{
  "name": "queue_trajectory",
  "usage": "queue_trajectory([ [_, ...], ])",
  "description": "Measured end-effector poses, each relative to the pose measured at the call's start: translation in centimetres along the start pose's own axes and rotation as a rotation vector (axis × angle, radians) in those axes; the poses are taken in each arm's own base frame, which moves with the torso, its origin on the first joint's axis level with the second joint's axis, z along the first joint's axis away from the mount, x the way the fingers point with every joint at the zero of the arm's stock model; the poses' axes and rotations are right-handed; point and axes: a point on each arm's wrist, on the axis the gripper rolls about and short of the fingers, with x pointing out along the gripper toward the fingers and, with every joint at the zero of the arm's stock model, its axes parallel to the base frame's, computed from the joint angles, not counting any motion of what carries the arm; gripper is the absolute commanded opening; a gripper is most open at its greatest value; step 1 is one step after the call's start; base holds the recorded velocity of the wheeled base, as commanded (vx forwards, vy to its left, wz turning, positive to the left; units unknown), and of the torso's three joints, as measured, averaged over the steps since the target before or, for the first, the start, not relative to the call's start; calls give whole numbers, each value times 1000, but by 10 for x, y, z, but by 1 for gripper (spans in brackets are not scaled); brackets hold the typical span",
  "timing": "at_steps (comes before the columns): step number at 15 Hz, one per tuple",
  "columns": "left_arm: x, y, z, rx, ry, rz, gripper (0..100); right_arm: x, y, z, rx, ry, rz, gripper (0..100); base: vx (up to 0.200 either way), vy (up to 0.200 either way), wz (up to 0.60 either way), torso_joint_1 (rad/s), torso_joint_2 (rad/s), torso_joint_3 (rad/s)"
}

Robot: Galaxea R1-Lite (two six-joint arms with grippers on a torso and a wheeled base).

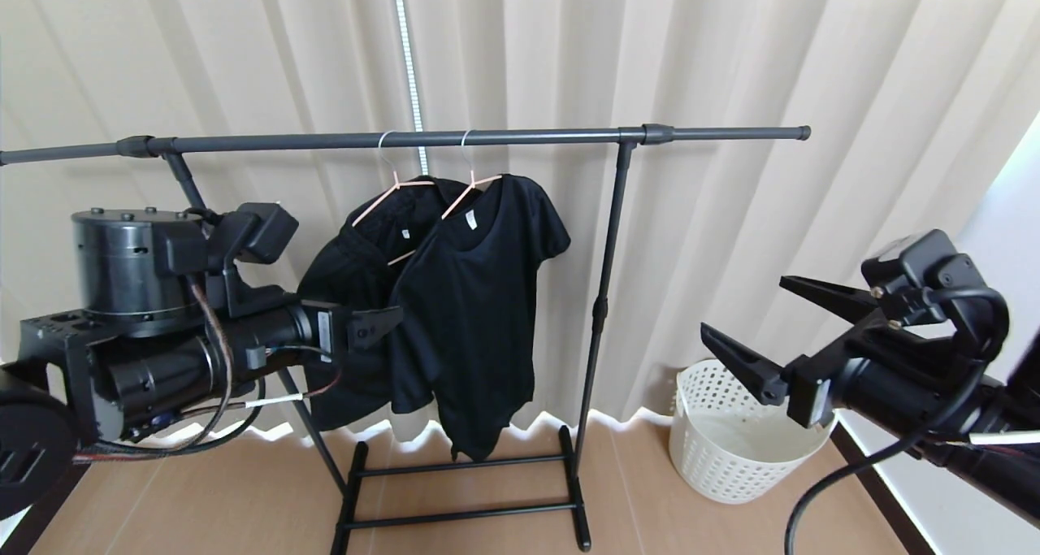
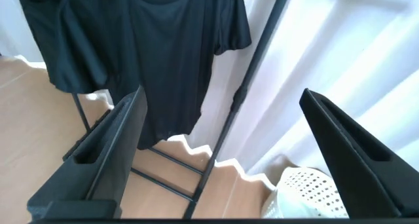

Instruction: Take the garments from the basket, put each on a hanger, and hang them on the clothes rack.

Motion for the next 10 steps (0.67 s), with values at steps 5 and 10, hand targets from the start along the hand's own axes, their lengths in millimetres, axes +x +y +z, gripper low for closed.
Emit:
queue_trajectory([
  [5,-38,2,-22,23,-1,11,100,-55,-2,-19,-7,2,-51,100,0,0,0,0,0,0],
  [10,-85,2,-55,23,-4,17,100,-104,-5,-51,-6,34,-127,100,0,0,0,0,0,0],
])
